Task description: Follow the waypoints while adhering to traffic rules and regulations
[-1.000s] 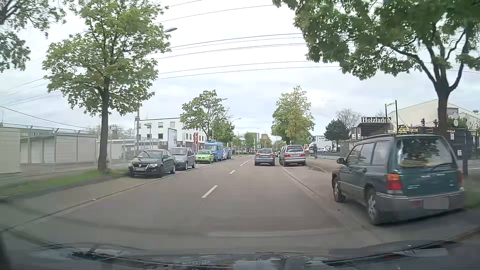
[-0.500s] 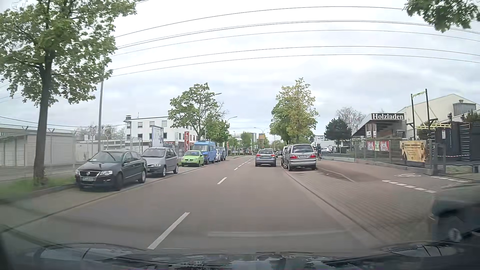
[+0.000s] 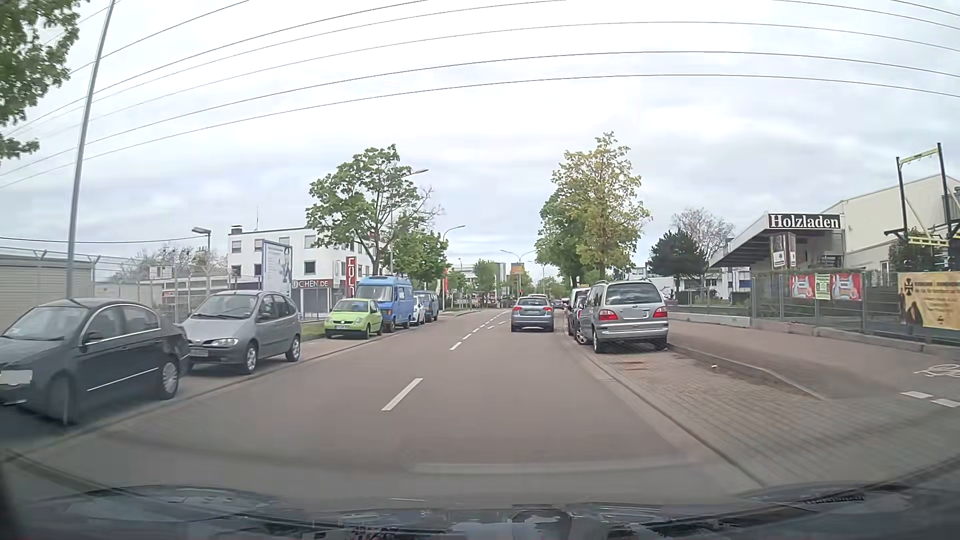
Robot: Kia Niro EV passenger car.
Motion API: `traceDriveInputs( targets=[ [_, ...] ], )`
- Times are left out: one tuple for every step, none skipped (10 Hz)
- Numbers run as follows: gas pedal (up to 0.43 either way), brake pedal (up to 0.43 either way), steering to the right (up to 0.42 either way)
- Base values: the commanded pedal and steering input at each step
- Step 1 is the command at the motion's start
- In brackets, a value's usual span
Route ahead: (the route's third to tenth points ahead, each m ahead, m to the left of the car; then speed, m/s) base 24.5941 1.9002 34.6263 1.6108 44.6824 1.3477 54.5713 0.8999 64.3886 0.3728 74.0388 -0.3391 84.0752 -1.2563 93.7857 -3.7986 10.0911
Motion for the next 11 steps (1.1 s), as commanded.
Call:
traceDriveInputs(
  targets=[
    [0.028, 0.0, 0.011],
    [0.028, 0.0, 0.011],
    [0.028, 0.0, 0.012],
    [0.02, 0.0, 0.012],
    [0.02, 0.0, 0.012],
    [0.02, 0.0, 0.012],
    [0.02, 0.0, 0.012],
    [0.02, 0.0, 0.012],
    [0.008, 0.0, 0.013],
    [0.008, 0.0, 0.013],
    [0.008, 0.0, 0.014]
  ],
)
